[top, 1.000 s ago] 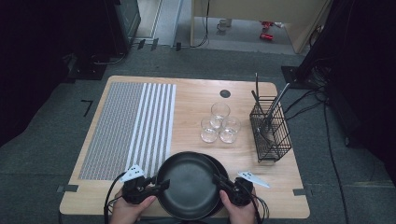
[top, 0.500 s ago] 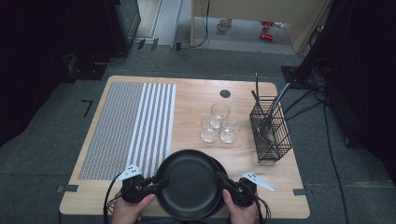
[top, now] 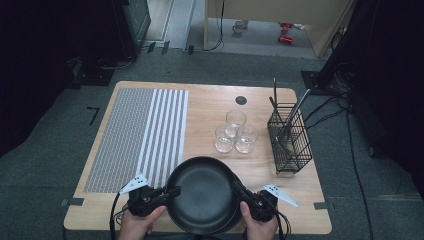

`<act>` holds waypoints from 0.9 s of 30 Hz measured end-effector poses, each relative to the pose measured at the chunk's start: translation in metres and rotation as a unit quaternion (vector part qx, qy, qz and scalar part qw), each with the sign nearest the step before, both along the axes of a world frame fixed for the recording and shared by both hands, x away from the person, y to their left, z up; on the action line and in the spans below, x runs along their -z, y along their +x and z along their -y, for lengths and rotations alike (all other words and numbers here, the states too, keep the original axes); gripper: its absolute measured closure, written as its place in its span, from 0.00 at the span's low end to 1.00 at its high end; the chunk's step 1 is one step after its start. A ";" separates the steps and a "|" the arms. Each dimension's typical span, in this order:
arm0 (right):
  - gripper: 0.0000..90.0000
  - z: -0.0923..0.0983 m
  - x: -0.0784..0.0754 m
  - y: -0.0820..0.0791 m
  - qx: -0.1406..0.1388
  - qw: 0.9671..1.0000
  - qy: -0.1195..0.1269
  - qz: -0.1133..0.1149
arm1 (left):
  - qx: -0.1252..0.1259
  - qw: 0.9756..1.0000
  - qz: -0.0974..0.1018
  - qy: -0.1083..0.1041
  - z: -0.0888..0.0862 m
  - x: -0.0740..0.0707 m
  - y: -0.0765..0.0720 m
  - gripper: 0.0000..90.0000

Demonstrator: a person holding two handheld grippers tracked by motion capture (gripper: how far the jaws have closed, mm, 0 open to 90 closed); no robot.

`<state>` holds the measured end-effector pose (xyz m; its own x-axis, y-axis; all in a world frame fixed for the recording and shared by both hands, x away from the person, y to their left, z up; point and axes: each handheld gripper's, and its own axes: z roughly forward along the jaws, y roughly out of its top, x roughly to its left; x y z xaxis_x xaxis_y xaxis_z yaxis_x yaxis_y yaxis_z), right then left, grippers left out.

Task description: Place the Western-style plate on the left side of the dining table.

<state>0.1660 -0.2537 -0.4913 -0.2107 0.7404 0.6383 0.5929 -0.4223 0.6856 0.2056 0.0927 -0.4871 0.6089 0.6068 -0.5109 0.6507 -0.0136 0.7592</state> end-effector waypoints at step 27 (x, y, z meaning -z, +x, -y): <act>0.91 -0.014 -0.025 0.018 -0.008 1.000 0.001 0.015 | -0.001 1.000 0.012 -0.014 -0.018 -0.024 0.014 0.81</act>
<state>0.1840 -0.2397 -0.4659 -0.2419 0.7352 0.6332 0.5781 -0.4149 0.7026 0.2197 0.1106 -0.4632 0.6196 0.5942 -0.5128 0.6327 0.0086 0.7744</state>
